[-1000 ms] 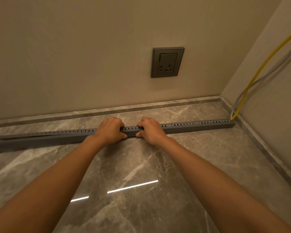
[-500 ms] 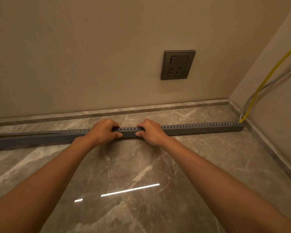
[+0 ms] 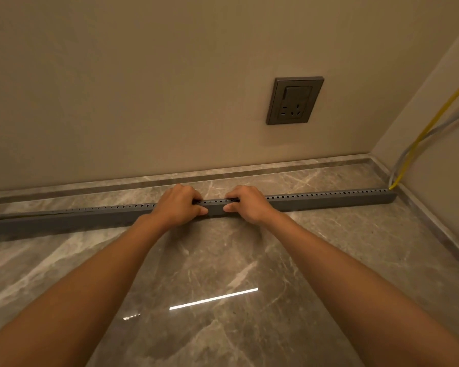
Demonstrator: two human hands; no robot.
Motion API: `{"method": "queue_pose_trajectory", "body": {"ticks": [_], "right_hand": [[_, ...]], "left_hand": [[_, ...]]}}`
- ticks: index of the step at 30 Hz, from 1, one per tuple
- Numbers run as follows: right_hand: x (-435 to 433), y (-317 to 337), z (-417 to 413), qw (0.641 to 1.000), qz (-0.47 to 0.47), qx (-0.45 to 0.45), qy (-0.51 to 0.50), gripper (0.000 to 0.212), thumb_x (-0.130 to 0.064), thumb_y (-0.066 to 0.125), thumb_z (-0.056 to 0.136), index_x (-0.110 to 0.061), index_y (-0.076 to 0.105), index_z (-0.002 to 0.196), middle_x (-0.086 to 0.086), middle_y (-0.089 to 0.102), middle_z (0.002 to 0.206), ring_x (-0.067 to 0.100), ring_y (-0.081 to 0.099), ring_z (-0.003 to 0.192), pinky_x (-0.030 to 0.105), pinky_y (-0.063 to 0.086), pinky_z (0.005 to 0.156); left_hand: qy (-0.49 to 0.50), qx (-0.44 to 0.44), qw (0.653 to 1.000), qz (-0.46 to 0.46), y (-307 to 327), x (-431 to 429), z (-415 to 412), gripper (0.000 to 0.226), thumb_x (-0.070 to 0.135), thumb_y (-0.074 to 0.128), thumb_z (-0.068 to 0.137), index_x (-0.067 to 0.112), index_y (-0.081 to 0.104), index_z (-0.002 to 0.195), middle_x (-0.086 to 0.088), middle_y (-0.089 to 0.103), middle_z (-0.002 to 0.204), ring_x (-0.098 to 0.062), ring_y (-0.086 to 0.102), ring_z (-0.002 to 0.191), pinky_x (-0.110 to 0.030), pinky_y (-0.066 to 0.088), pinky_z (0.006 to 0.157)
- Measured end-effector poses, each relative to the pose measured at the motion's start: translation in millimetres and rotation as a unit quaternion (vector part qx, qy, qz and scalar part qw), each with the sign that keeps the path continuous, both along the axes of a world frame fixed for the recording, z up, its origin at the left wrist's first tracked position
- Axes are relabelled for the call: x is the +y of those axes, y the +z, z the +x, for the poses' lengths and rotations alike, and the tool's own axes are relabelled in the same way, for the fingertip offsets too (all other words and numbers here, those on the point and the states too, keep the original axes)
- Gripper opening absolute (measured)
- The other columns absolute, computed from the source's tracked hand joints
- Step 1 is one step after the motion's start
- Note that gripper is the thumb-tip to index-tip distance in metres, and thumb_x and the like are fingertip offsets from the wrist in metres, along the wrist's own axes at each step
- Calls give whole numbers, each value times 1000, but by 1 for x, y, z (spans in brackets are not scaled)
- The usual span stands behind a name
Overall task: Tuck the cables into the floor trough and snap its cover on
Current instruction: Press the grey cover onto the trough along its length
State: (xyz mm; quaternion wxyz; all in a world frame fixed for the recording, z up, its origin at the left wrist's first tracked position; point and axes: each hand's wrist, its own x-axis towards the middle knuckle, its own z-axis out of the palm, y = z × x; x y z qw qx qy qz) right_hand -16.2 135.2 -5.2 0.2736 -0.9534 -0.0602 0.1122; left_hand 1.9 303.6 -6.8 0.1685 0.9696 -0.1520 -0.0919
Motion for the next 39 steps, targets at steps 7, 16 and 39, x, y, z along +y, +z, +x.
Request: {"method": "queue_pose_trajectory", "body": {"ticks": [7, 16, 39], "right_hand": [[5, -6, 12, 997, -7, -27, -67, 51, -23, 54, 92, -21, 45, 42, -5, 35, 61, 20, 40, 83, 34, 34, 78], [7, -12, 8, 999, -15, -42, -12, 36, -26, 58, 89, -12, 58, 122, 15, 57, 114, 28, 47, 109, 37, 37, 99], [12, -3, 20, 972, -192, -122, 63, 24, -9, 54, 89, -1, 57, 111, 16, 51, 123, 32, 46, 115, 42, 42, 95]], "left_hand": [[-91, -64, 994, -19, -10, 18, -9, 38, 23, 63, 87, 9, 51, 121, -9, 52, 121, -24, 50, 107, -31, 42, 91], [-81, -48, 994, 62, -4, 12, 5, 27, 20, 46, 96, 6, 56, 116, -13, 55, 118, -27, 52, 105, -35, 43, 84], [37, 18, 998, 54, 8, 18, 15, 27, 19, 63, 86, 4, 63, 109, -19, 62, 114, -34, 56, 107, -38, 45, 86]]}}
